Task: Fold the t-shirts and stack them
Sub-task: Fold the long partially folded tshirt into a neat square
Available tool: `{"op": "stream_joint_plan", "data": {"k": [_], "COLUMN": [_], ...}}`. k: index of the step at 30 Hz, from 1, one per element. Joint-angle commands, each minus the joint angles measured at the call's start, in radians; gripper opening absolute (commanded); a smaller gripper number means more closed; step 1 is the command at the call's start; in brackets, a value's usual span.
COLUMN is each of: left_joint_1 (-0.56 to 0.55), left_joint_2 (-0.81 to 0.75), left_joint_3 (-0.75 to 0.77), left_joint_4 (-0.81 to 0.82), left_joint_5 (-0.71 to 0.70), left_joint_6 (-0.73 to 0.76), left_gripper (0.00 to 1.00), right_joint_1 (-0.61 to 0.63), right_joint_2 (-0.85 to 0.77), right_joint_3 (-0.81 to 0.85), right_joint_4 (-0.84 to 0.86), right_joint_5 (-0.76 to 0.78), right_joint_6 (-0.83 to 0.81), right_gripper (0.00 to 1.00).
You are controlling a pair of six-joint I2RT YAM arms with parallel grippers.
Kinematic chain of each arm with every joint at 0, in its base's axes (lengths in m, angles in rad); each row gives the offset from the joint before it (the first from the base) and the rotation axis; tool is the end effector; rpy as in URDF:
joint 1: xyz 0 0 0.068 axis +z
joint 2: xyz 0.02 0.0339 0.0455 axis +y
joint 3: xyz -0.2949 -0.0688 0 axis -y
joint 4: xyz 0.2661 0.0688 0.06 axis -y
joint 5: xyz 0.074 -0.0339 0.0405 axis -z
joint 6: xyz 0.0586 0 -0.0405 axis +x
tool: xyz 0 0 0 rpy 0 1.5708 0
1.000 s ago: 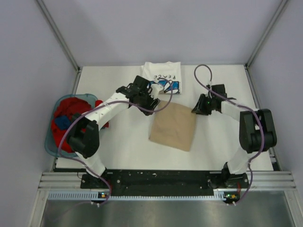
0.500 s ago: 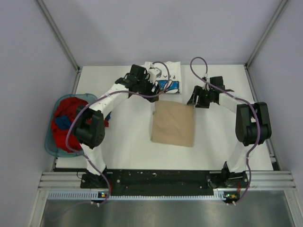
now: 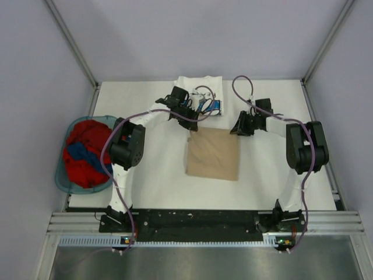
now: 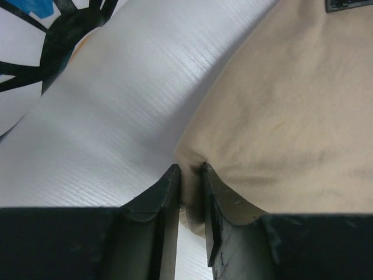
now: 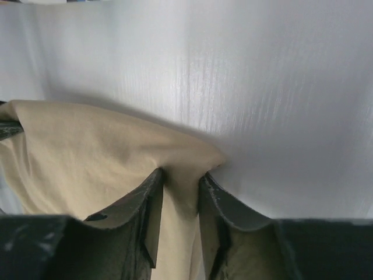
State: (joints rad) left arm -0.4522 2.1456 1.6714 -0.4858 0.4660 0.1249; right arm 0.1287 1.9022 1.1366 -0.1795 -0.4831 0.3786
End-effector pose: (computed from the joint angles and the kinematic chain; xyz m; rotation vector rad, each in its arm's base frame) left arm 0.4535 -0.2496 0.1894 0.8989 2.3649 -0.7203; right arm 0.4161 0.0813 0.1492 0.1157 2.5442 0.8115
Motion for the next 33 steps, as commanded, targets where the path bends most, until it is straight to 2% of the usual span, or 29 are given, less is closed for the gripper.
{"op": "stream_joint_plan", "data": {"k": [1,3,4,10,15,17,18,24,29,33], "left_joint_1": [0.015,0.015,0.015,0.017,0.017,0.017,0.017,0.018,0.017,0.015], "left_joint_2": [-0.036,-0.052,-0.065,-0.17,-0.295,-0.296,-0.397,-0.55,-0.644,-0.687], "left_joint_3": [0.03,0.018,0.01,-0.045,-0.117,-0.118,-0.204,-0.323,-0.384,-0.421], "left_joint_4": [0.036,0.035,0.032,-0.04,-0.123,-0.123,-0.161,-0.324,-0.473,-0.513], "left_joint_5": [0.088,0.134,0.155,0.206,0.247,0.247,0.27,0.325,0.365,0.448], "left_joint_6": [0.015,0.031,0.039,0.068,0.114,0.114,0.155,0.283,0.401,0.436], "left_gripper": [0.16,0.03,0.0,0.0,0.0,0.0,0.0,0.0,0.0,0.0], "right_joint_1": [0.006,0.006,0.006,0.008,0.032,0.055,0.061,0.109,0.143,0.141], "right_joint_2": [0.008,-0.009,-0.017,-0.17,-0.359,-0.429,-0.466,-0.678,-0.866,-1.009], "right_joint_3": [-0.008,-0.014,-0.018,-0.087,-0.175,-0.202,-0.215,-0.342,-0.415,-0.477], "right_joint_4": [0.109,0.112,0.114,0.098,0.023,-0.021,-0.05,-0.13,-0.278,-0.293], "right_joint_5": [-0.022,-0.025,-0.032,-0.075,-0.123,-0.146,-0.155,-0.265,-0.373,-0.457], "right_joint_6": [0.028,0.023,0.014,-0.01,-0.038,-0.056,-0.06,0.014,0.038,0.123], "right_gripper": [0.18,0.04,0.0,0.0,0.0,0.0,0.0,0.0,0.0,0.0]}}
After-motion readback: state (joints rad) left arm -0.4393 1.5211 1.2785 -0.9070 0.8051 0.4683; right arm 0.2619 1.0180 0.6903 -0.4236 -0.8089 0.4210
